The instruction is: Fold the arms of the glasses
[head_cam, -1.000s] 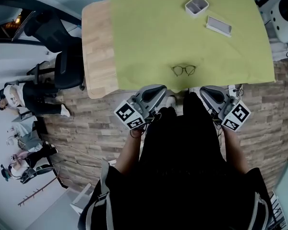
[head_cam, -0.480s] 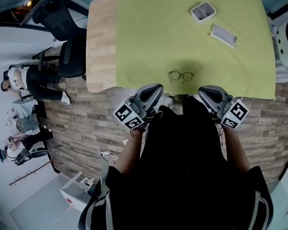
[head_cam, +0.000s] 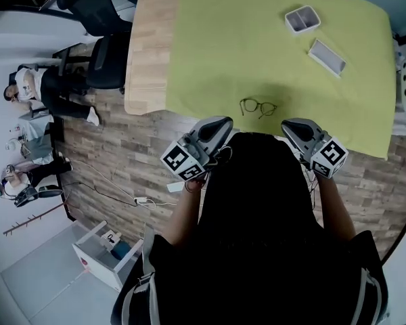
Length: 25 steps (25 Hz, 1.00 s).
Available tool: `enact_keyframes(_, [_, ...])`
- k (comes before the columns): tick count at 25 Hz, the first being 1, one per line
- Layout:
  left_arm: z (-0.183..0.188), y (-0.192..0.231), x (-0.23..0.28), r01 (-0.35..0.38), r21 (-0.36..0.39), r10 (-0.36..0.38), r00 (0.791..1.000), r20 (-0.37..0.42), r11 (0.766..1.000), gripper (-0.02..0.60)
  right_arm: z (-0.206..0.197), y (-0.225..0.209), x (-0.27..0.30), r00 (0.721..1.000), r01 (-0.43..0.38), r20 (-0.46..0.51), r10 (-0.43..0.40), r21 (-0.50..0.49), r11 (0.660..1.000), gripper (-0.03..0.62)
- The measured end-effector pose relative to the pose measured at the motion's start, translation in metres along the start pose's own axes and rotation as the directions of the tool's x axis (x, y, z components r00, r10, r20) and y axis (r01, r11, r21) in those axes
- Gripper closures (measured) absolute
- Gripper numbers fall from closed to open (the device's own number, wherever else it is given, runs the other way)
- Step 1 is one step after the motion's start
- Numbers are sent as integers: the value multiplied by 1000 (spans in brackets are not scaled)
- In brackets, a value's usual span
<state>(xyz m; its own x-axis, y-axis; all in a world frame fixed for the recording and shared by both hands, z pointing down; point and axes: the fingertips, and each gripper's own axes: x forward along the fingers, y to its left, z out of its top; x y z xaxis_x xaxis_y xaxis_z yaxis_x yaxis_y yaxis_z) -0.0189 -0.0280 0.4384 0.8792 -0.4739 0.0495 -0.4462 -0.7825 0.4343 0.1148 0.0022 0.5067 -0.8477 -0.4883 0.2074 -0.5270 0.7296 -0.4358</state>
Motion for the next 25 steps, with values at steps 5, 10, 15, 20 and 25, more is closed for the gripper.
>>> enact_keyframes(5, [-3,3,-1,23,-15,-23,999,-29,1000,563,-13,-7,18,991,7,-129,-24,-127,992,560])
enact_keyframes(10, [-5,10,8,60,-31,-62,997,-49,998,564,-35,-11,32,966,-12,-254,-42,-207,978,560])
enact_keyframes(15, [-6,19,13,92,-33,-94,993,-70,995,563,-59,-16,48,909,-82,-409,-80,-362,928,559])
enact_keyframes(20, [-6,29,11,83,-51,-86,994,-62,995,563,-76,-23,56,854,-142,-508,-109,-430,892,559])
enact_keyframes(25, [-8,35,9,77,-67,-81,995,-58,995,563,-92,-36,59,793,-192,-590,-153,-480,856,559])
